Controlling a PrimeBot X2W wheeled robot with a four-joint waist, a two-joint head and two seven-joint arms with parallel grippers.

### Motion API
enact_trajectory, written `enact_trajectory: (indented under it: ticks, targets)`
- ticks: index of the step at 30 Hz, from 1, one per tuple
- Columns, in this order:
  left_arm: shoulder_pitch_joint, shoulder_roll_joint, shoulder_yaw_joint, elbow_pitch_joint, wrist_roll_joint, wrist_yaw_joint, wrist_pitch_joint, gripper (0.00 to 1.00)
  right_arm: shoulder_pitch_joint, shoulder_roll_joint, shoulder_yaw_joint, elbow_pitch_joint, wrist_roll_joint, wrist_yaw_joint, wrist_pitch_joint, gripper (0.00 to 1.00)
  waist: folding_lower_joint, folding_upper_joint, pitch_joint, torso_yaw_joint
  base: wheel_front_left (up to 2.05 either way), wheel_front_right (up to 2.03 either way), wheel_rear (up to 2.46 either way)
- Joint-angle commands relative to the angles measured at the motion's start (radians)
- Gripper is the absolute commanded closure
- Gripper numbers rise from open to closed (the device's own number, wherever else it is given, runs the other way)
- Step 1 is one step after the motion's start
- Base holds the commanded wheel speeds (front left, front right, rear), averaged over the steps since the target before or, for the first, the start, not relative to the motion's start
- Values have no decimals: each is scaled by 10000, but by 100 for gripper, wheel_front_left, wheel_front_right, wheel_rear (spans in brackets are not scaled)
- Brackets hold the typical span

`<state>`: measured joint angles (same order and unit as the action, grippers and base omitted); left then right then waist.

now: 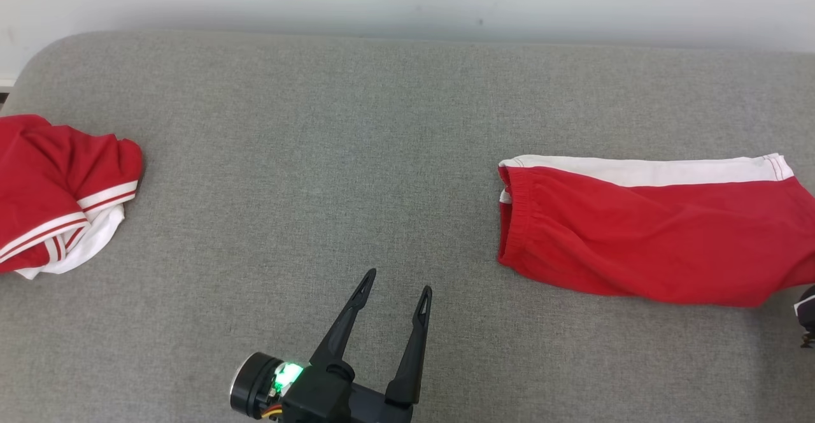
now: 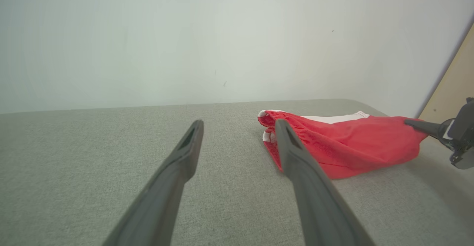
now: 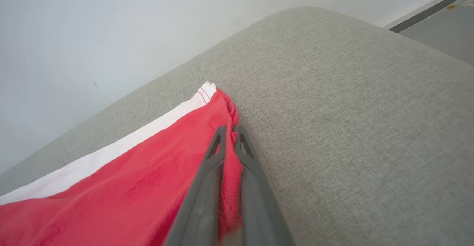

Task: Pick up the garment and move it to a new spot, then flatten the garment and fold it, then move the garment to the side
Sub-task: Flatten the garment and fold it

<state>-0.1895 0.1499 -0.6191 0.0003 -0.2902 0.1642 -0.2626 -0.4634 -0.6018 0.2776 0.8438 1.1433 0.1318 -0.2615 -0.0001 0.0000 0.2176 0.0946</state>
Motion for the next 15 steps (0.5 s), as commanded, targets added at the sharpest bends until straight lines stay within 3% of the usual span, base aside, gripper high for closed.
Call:
enact_trajectory:
  ticks: [1, 9, 15]
  targets:
    - [98, -3, -25, 90, -51, -41, 45, 0, 116, 95, -104, -91, -100, -23, -46, 100, 1, 0, -51, -27, 0, 0, 0]
    - [293, 19, -79, 179, -233, 14, 142, 0, 143, 360, -499, -655, -800, -23, -45, 100, 1, 0, -388, -29, 0, 0, 0]
    - [380, 16, -127, 181, -345, 22, 196, 0, -271, 580, -109, -1109, -1357, -23, -46, 100, 1, 0, -667, 45, 0, 0, 0]
